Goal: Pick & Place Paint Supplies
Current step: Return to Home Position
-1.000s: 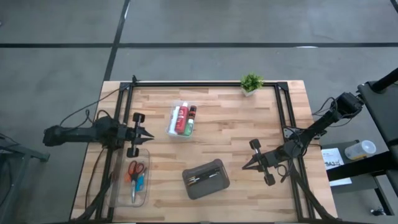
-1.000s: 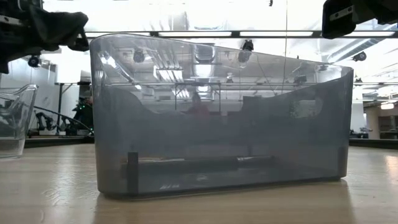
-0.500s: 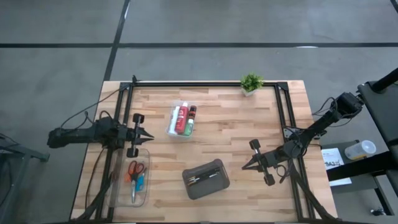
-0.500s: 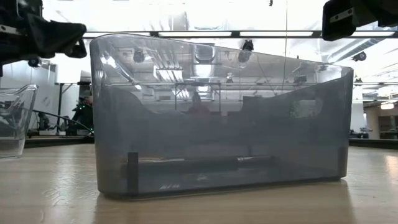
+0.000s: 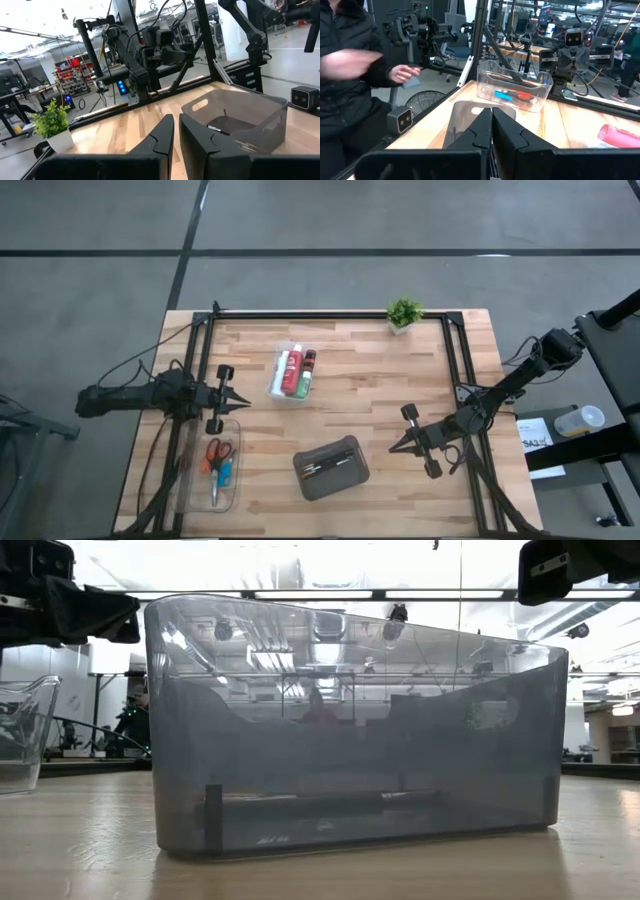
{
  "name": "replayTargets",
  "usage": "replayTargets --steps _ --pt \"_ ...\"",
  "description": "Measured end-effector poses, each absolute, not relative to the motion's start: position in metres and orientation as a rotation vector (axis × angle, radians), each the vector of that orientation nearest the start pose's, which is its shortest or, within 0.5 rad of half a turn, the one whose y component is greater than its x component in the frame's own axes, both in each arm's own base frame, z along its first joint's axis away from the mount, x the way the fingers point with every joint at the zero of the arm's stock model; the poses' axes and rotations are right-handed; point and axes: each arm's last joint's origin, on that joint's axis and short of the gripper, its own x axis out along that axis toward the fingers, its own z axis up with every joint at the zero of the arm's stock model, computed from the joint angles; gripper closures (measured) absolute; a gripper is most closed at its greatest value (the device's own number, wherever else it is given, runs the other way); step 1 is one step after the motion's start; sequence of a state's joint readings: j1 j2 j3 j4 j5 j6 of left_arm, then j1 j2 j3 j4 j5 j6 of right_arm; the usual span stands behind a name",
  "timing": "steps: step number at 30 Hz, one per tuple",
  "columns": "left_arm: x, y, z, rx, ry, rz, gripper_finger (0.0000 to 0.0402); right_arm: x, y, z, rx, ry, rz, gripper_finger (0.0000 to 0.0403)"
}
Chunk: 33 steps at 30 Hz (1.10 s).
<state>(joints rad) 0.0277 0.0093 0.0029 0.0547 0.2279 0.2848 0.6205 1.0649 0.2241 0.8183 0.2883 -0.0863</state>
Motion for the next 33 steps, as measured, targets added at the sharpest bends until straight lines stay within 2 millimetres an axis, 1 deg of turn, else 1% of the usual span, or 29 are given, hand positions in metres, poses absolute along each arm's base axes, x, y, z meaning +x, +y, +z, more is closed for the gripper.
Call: replayTargets --steps 25,27,30,33 --pt "0.097 -0.004 0.169 0.293 -0.077 -0.192 0.0366 0.164 0.107 0.19 -0.079 0.004 0.334 0.0395" --pt "0.097 -0.004 0.169 0.293 -0.076 -0.192 0.0366 0.165 0.106 0.191 -0.113 -0.01 0.328 0.0395" --pt "0.097 -0.004 0.169 0.293 -0.077 -0.192 0.0366 0.165 0.1 0.196 -0.091 -0.054 0.338 0.0395" --pt "0.097 -0.004 0.169 0.293 -0.078 -0.192 0.0366 0.162 0.089 0.187 -0.054 -0.034 0.366 0.0395"
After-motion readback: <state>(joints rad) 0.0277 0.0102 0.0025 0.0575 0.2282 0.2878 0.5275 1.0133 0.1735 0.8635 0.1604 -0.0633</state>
